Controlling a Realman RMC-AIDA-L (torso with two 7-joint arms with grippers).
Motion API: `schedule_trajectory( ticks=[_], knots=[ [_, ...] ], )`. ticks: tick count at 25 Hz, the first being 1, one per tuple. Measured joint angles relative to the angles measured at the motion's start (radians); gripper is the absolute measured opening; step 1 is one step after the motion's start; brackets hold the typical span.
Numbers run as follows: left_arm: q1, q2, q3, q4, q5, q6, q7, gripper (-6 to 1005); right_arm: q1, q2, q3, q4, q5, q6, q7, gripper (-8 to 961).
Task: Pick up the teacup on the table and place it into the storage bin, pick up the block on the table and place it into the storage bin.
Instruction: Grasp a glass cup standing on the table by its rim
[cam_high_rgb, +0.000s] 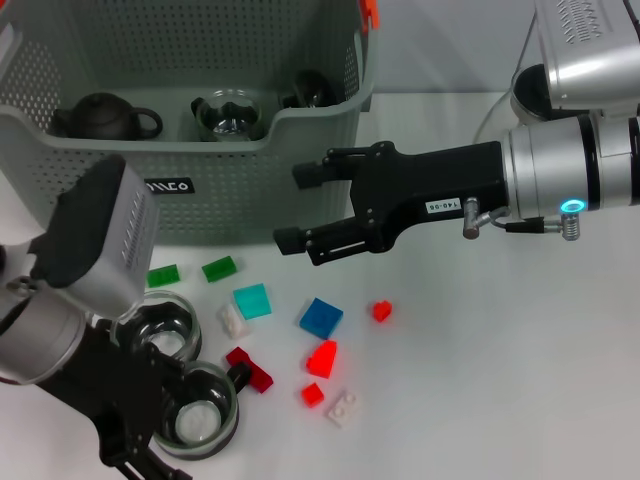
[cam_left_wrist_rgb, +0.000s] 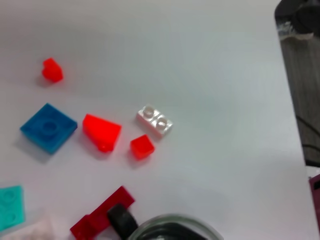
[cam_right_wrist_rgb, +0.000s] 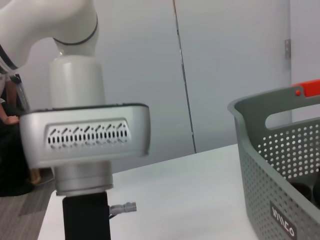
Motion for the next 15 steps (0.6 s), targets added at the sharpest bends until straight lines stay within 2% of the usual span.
schedule_trajectory(
  ticks=[8, 15],
  knots=[
    [-0.001, -0.002, 0.064, -0.043, 0.01, -0.04, -0.008, 792, 0.007, 0.0, 0.002, 0.019, 0.0, 0.01, 0.0, 928],
    [-0.005, -0.004, 0.082, -0.062, 0.009, -0.042, -0.011, 791, 0.008, -0.001, 0.0, 0.022, 0.0, 0.023, -0.001, 928]
  ],
)
